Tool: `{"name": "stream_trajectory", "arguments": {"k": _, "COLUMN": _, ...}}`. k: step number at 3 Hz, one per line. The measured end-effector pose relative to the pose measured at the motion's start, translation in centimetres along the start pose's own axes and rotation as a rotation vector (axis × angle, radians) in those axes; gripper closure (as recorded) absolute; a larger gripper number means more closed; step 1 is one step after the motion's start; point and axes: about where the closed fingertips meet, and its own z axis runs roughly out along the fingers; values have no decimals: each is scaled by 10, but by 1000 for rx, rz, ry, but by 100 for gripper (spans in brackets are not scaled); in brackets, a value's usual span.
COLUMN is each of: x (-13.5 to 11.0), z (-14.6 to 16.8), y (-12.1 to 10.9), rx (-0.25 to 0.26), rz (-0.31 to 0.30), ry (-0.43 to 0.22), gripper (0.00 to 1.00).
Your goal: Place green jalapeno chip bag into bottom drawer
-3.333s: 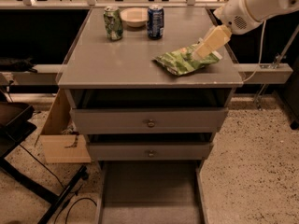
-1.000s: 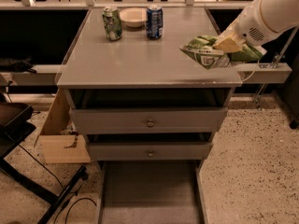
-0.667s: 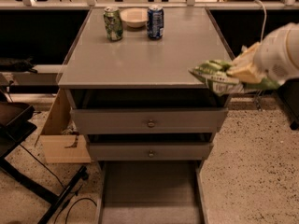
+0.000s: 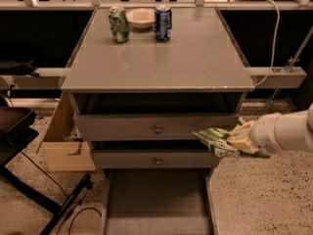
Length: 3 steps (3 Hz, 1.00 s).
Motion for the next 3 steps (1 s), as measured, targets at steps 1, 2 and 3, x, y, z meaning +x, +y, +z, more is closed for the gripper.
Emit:
{"name": "stream_trajectory", "arguments": {"k": 1, "x": 42, "z": 37, "y": 1, "rx": 22, "rz": 97, "ry": 29, "gripper": 100}}
{"name": "stream_trajectory", "arguments": {"k": 2, "x": 42, "z": 39, "y": -2, "rx": 35, "rz": 115, "ry": 25, "gripper": 100}}
{"name": "stream_trajectory", "arguments": {"k": 3, "x": 44, "z": 61, "y": -1, "rx": 4, "rz": 122, "ry": 19, "gripper": 100}}
